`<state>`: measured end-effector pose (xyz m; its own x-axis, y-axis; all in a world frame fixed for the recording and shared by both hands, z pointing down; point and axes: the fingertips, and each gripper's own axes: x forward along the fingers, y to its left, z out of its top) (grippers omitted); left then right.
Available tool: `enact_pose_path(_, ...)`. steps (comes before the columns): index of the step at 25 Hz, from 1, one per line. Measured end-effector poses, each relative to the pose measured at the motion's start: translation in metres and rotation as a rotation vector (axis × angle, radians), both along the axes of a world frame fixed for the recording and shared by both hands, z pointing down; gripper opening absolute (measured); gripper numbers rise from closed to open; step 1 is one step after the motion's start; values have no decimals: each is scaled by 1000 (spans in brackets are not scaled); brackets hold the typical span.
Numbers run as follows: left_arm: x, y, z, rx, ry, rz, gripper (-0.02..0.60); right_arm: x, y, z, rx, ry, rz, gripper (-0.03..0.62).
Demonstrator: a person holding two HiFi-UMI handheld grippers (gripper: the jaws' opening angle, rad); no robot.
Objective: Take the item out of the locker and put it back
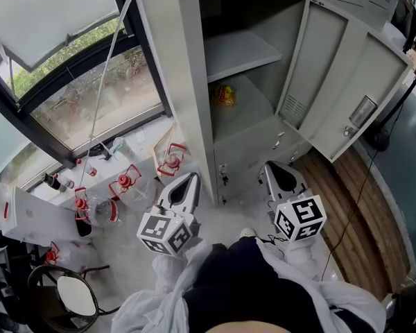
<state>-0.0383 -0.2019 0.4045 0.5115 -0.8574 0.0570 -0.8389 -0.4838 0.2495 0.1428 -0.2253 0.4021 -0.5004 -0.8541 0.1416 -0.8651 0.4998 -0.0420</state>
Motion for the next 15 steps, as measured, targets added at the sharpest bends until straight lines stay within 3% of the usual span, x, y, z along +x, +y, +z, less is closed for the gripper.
enact_pose_path(15, -5, 1, -3, 10, 3, 2, 8, -1, 3, -3, -2, -45, 24, -2)
